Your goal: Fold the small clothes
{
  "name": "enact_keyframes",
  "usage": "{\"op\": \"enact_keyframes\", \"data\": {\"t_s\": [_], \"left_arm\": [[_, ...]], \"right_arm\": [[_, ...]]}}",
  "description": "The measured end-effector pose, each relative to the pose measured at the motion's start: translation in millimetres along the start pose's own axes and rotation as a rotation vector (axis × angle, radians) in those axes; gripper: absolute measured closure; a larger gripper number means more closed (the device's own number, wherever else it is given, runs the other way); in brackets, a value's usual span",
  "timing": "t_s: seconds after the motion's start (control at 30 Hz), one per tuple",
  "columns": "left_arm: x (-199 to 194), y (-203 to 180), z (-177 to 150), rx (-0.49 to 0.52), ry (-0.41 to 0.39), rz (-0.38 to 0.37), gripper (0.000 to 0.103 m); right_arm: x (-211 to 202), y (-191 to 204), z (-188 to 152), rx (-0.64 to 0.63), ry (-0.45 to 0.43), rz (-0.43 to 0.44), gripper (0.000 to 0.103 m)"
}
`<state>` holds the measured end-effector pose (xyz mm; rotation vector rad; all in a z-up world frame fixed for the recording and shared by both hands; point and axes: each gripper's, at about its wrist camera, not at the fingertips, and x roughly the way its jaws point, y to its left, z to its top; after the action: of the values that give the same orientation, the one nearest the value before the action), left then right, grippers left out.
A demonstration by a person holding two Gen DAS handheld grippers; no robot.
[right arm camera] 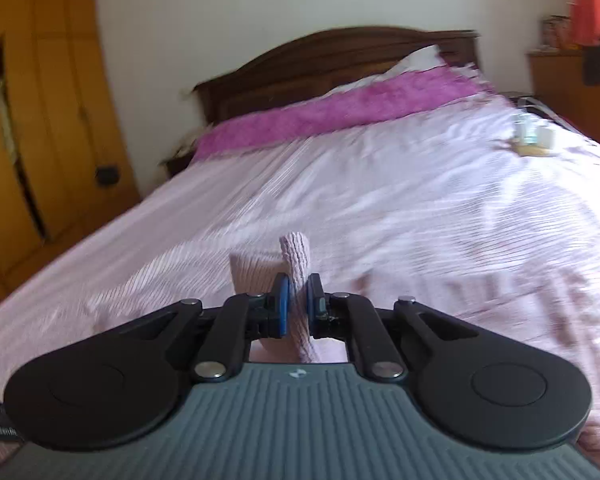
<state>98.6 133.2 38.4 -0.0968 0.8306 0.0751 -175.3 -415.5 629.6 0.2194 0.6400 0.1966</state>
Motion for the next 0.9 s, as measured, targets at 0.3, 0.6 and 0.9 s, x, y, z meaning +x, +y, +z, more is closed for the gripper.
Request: {"op": "enact_keyframes", "data": {"t_s": [0.3, 0.6, 0.9], "left_arm": [[3, -1, 1, 0.006, 0.002, 0.01, 0.025], [-1, -4, 4, 0.017, 0.013, 0.029, 0.026], [-29, -9, 15, 0.03, -0.043, 0.032, 0.026]], "right_arm": [[-35, -72, -11, 0.118, 0.016, -0.125, 0.093], [-47, -101, -60, 0.196, 0.167, -0.139, 0.073], [-60, -95, -28, 0.171, 0.07, -0.094, 0.036]]}}
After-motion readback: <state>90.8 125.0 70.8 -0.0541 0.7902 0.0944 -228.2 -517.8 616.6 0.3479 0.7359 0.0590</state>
